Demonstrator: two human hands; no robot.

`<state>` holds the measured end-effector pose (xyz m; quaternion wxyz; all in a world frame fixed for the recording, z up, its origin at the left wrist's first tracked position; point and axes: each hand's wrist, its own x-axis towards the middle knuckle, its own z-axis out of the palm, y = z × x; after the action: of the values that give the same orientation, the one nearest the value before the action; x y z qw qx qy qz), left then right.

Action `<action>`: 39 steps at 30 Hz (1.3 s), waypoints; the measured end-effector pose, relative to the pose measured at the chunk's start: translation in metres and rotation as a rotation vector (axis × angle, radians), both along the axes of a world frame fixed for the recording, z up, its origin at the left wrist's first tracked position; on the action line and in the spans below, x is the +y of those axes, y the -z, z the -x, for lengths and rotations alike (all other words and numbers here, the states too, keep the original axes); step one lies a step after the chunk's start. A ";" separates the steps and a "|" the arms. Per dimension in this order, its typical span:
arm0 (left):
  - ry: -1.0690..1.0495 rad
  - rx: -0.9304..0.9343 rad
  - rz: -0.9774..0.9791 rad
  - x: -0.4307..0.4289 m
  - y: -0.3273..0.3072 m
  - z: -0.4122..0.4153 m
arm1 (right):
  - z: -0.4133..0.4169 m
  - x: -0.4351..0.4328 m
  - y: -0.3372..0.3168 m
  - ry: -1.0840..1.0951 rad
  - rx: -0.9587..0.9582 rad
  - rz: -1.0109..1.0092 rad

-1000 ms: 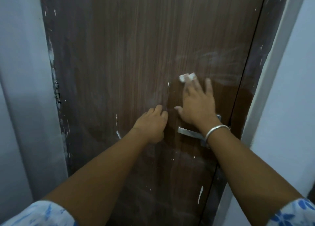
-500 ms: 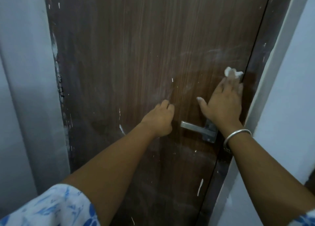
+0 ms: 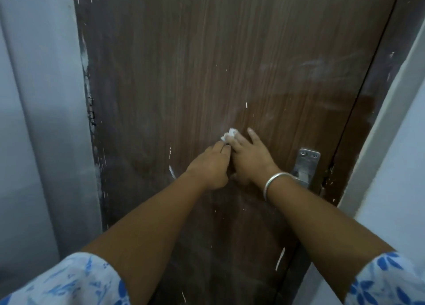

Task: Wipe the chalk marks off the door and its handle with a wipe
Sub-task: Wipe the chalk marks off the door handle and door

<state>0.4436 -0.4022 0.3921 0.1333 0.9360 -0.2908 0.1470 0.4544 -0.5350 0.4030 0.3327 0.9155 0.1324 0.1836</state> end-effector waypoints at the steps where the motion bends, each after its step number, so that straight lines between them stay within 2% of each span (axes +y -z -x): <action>1: 0.001 0.000 0.001 0.001 0.001 0.000 | 0.001 0.002 0.011 0.023 0.030 0.058; 3: 0.001 0.007 -0.005 0.002 0.004 0.000 | 0.004 0.006 0.027 0.073 0.049 0.139; 5: -0.001 0.012 -0.007 0.005 0.005 0.000 | 0.009 0.011 0.032 0.109 -0.005 0.129; 9: -0.012 0.008 0.006 0.009 0.002 -0.003 | 0.009 0.017 0.013 0.110 -0.248 -0.131; 11: -0.015 0.009 0.006 0.011 0.002 -0.004 | 0.004 0.017 0.001 0.101 -0.300 -0.176; 14: -0.012 0.030 0.011 0.010 0.008 -0.003 | 0.001 0.016 0.001 0.101 -0.269 -0.138; 18: 0.011 0.054 0.022 0.007 0.014 0.002 | 0.012 0.017 0.027 0.146 -0.168 0.055; 20: 0.020 0.063 0.048 0.007 0.015 0.005 | 0.017 0.019 0.033 0.139 -0.115 0.037; 23: 0.044 0.090 0.139 0.007 0.012 0.009 | 0.022 0.018 0.024 0.008 -0.039 -0.231; 25: 0.055 0.098 0.197 0.009 0.009 0.012 | 0.029 0.015 0.014 -0.079 -0.017 -0.483; 28: 0.106 0.074 0.222 0.009 0.006 0.020 | 0.051 0.012 0.003 -0.182 -0.114 -0.750; 30: 0.143 0.058 0.256 0.006 0.004 0.030 | 0.066 0.008 0.002 -0.219 -0.179 -0.854; 32: 0.173 0.013 0.315 0.002 0.002 0.041 | 0.080 0.003 0.002 -0.244 -0.183 -1.050; 36: 0.195 -0.046 0.474 -0.003 0.002 0.058 | 0.108 -0.003 0.001 -0.286 -0.092 -1.497; 39: 0.230 0.007 0.584 -0.002 0.003 0.074 | 0.130 -0.004 0.002 -0.264 -0.047 -1.669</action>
<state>0.3696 -0.4040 0.3888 0.4135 0.8195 -0.3398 0.2051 0.3241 -0.5385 0.4006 -0.4742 0.8339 0.0522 0.2774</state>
